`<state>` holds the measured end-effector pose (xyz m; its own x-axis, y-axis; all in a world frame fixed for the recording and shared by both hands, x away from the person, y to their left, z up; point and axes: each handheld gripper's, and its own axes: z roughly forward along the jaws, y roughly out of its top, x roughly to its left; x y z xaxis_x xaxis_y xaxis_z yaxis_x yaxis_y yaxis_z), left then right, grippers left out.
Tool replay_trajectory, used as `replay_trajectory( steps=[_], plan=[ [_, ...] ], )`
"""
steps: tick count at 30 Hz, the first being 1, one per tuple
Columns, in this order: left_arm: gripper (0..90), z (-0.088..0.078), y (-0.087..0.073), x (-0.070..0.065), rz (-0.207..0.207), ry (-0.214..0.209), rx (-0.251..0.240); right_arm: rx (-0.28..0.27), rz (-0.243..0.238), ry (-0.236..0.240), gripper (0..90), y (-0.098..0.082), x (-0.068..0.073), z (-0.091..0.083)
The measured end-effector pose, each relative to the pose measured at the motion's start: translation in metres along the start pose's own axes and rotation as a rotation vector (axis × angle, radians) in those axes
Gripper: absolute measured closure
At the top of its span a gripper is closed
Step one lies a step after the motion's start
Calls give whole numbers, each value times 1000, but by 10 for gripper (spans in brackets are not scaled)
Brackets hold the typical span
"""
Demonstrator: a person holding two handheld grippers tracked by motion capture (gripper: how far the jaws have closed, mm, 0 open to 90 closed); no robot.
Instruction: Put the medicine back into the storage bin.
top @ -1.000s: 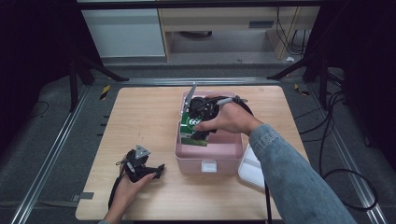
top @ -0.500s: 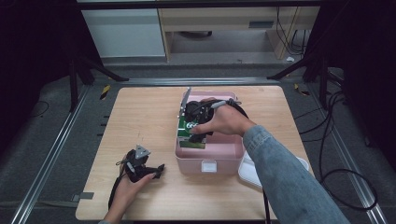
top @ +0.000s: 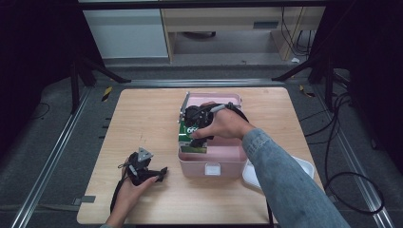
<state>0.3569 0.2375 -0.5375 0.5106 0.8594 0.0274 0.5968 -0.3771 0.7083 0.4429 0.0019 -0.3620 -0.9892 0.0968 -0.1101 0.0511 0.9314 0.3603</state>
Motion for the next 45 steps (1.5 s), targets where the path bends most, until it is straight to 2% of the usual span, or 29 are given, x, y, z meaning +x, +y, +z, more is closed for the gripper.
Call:
replay_trajectory(
  steps=[15,45],
  plan=[
    [16,0,0,0,0,-1,1,13,1,13,171,-3,-1,15],
    [16,-1,0,0,1,-2,9,27,8,43,168,-17,0,58]
  ],
)
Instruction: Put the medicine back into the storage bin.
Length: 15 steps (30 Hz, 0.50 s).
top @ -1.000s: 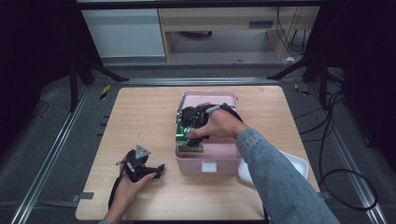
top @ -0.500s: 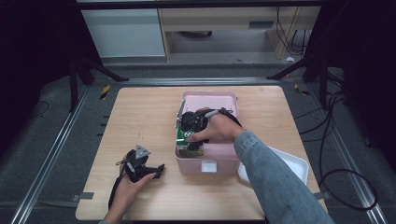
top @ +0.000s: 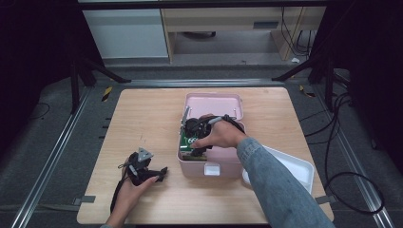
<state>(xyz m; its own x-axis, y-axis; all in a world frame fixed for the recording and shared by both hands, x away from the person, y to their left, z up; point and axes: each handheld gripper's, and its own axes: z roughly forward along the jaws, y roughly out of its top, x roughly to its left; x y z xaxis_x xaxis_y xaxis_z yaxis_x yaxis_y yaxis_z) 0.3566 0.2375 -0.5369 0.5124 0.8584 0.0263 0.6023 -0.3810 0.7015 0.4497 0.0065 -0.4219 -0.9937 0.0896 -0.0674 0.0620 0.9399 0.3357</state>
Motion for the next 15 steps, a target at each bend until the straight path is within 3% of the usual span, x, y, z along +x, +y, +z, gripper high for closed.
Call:
replay_trajectory(
  steps=[15],
  plan=[
    [16,0,0,0,-1,2,-2,-2,22,17,165,-10,2,28]
  ],
)
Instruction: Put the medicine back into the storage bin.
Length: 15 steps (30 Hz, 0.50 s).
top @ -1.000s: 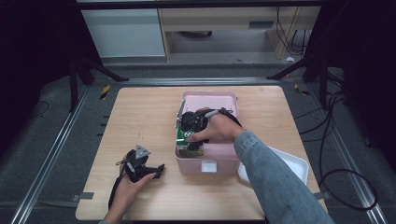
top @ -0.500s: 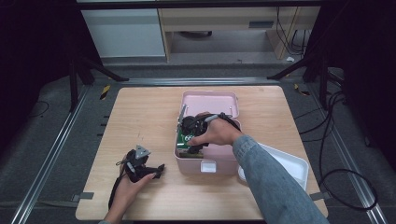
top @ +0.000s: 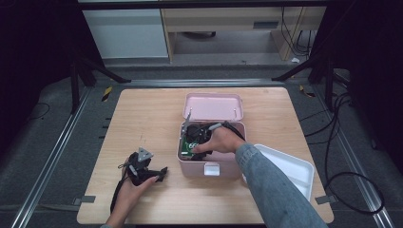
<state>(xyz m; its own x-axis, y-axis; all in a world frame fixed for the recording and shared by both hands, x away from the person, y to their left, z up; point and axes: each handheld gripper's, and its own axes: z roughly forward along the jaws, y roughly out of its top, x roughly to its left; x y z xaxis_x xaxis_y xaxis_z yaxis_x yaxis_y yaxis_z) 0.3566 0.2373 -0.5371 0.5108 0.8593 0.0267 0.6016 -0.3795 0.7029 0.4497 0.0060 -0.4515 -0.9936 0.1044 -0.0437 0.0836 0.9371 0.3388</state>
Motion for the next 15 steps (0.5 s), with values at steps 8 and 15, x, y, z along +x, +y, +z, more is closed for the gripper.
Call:
replay_trajectory(
  steps=[8,15],
  plan=[
    [16,0,0,0,1,2,1,-13,19,6,162,-5,-1,7],
    [16,0,0,0,-1,1,1,-23,22,10,154,-9,-1,7]
  ],
)
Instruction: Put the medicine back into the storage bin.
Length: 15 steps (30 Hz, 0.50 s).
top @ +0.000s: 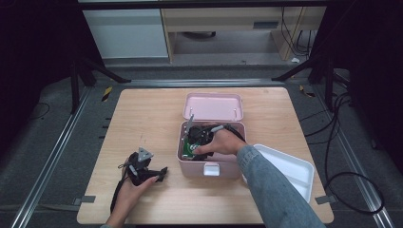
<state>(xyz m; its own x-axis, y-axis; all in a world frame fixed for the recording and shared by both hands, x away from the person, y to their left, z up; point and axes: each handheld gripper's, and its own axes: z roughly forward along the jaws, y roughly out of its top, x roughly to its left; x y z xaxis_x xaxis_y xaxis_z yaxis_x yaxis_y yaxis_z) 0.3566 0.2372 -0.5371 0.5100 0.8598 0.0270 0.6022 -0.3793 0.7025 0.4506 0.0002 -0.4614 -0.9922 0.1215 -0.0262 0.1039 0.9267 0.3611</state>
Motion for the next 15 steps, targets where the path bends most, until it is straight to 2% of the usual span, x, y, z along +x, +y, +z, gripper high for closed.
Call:
replay_trajectory(
  steps=[7,15],
  plan=[
    [16,0,0,0,0,0,0,31,11,-15,145,-2,4,-4],
    [16,0,0,0,0,0,0,-23,38,-21,112,-6,3,-15]
  ],
)
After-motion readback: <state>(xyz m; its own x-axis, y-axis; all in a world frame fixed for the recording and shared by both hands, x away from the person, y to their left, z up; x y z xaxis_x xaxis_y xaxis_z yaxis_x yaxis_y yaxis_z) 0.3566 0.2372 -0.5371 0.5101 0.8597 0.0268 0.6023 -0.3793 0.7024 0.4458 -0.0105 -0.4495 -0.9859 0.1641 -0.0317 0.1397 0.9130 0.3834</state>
